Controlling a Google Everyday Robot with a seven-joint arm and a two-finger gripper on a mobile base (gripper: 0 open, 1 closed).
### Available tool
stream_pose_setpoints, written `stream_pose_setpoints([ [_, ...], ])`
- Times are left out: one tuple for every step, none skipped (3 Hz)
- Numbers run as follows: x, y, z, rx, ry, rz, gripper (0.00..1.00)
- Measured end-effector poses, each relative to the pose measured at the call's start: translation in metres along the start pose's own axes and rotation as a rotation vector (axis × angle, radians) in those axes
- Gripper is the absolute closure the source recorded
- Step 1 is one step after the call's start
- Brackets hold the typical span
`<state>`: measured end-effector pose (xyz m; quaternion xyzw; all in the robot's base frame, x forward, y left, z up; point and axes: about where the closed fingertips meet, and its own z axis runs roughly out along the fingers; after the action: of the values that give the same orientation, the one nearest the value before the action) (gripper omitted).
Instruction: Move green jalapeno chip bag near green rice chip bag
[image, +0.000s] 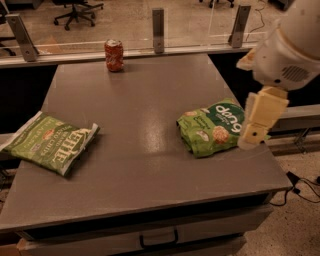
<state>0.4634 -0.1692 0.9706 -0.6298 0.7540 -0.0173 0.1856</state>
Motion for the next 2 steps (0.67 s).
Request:
stream_pose_setpoints([
  [-0.082, -0.015, 0.031, -0.001, -0.122, -0.138, 0.00],
  [-0.183, -0.013, 0.050, 0.001, -0.252, -0.295, 0.00],
])
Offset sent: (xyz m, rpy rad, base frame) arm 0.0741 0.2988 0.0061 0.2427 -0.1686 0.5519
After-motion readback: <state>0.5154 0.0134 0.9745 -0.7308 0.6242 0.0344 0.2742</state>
